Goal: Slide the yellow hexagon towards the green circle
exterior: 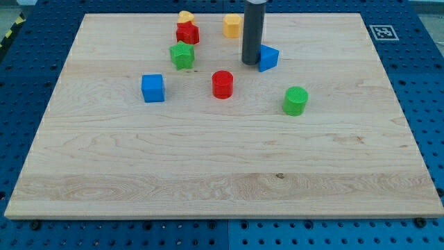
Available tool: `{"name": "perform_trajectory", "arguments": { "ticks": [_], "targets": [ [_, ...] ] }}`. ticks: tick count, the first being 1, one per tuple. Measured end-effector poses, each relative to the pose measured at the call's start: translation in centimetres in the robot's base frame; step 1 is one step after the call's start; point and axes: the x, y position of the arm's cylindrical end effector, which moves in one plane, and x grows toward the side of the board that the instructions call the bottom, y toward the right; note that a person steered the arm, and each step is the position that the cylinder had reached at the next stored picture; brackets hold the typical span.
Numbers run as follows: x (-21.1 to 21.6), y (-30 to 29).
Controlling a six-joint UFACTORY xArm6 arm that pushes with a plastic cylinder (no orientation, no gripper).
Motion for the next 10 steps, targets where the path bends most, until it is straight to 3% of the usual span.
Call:
{"name": "perform_trajectory", "arguments": {
  "ticks": [4,7,8,10],
  "targets": [
    [-1.2,0.7],
    [-12.0,2.4],
    [-14.3,1.2],
    [-14.2,-7.2]
  ]
}}
